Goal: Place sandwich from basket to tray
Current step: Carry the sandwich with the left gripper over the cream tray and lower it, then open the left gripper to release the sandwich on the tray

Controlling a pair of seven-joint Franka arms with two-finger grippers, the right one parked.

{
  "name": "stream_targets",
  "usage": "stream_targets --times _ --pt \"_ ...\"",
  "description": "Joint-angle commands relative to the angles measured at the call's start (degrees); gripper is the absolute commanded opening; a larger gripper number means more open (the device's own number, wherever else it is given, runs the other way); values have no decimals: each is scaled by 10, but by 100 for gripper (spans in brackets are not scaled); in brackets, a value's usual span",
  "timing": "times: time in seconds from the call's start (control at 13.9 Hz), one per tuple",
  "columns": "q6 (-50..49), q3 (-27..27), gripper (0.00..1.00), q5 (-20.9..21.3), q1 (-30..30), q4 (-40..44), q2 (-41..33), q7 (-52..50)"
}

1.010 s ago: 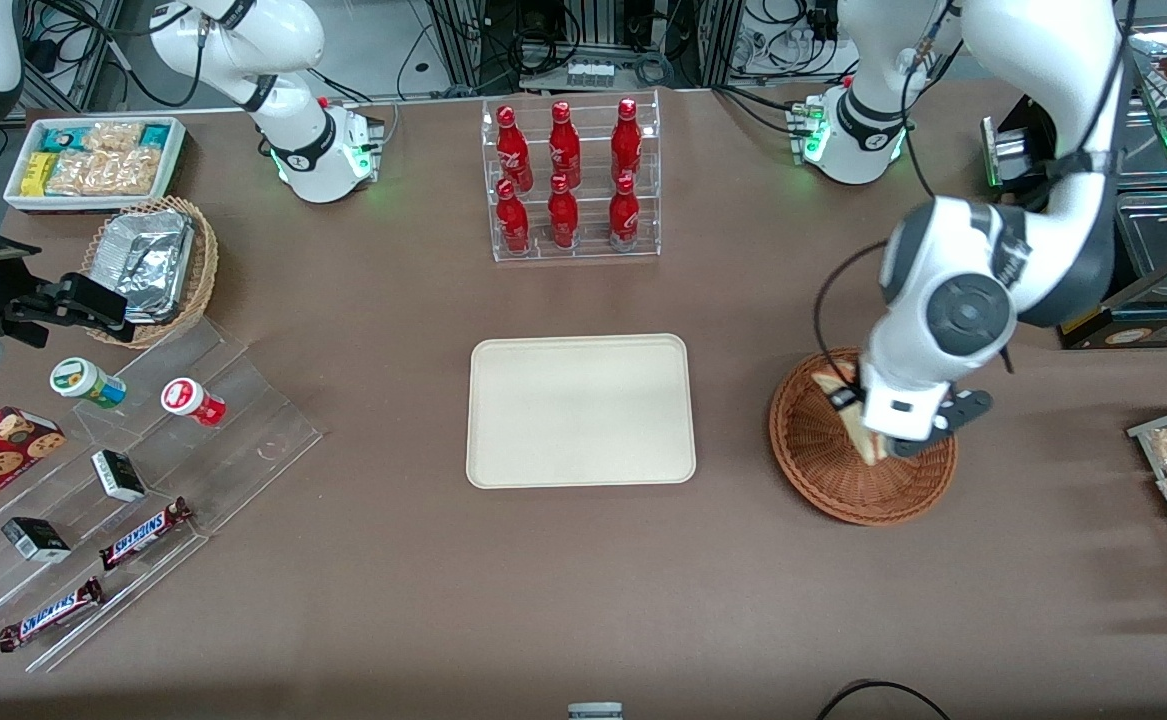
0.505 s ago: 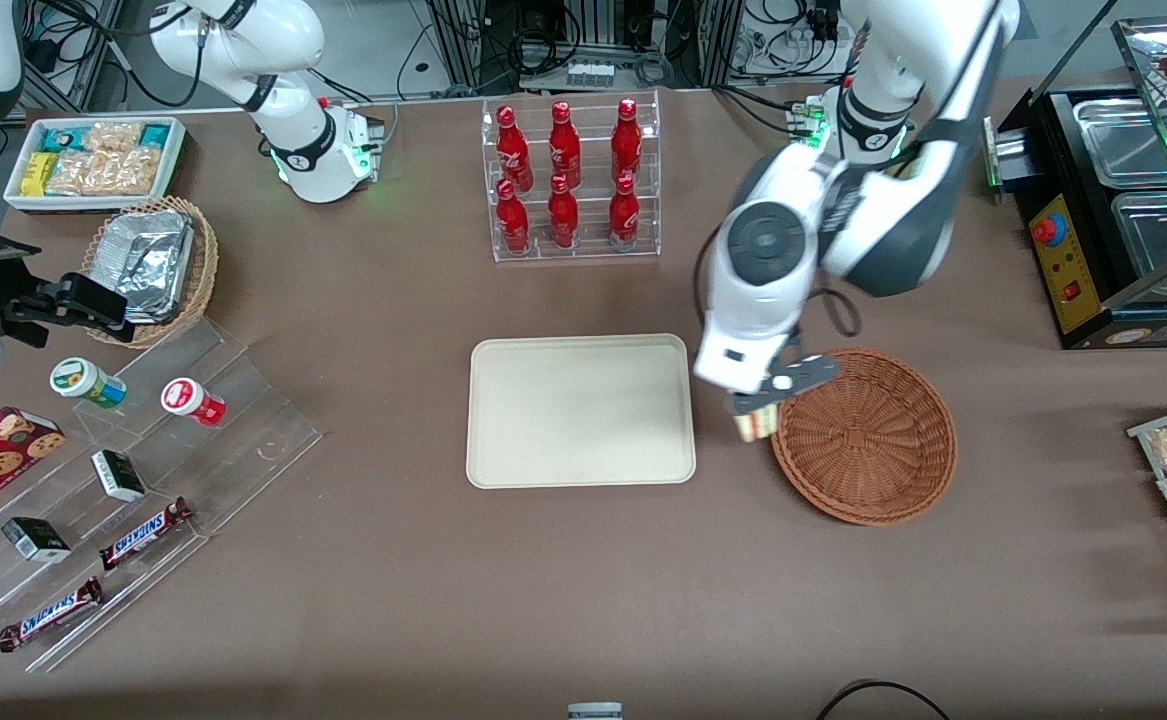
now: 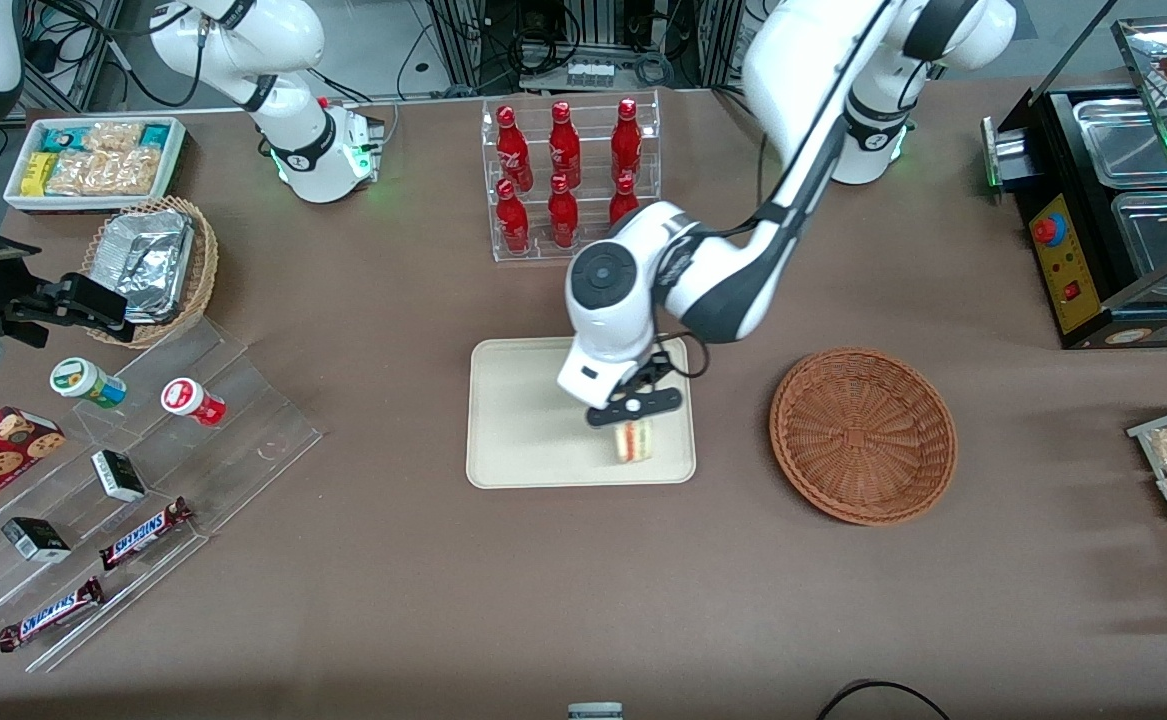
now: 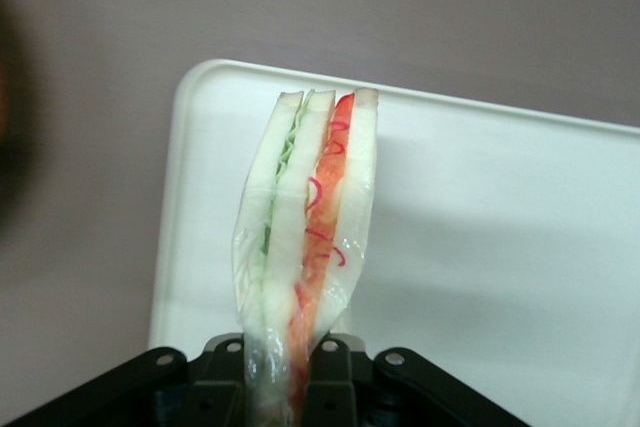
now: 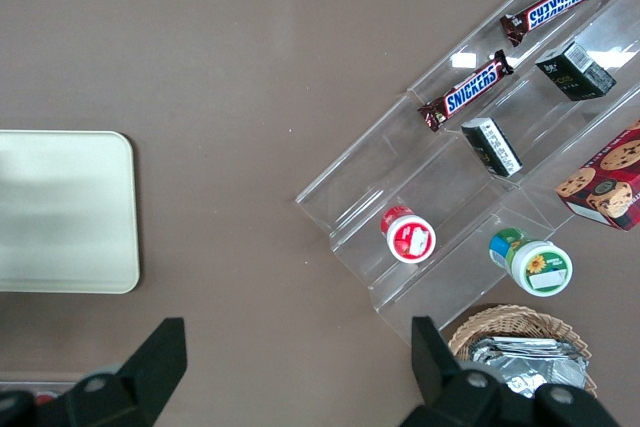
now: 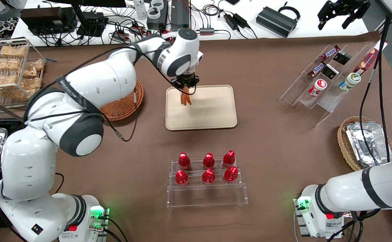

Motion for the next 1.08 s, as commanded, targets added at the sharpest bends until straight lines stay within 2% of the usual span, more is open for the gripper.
stream_targets --times 0.0,0.22,0.79,0.87,0.94,1.01 --pt "26 7 0 5 -25 25 30 -8" --pt "66 8 0 7 -41 28 62 -30" --pt "95 7 1 8 -62 29 79 -30" --pt "95 7 40 8 -63 28 80 -30" --pt "95 7 68 8 -63 28 80 -29" --pt "94 7 88 8 -63 28 80 -30"
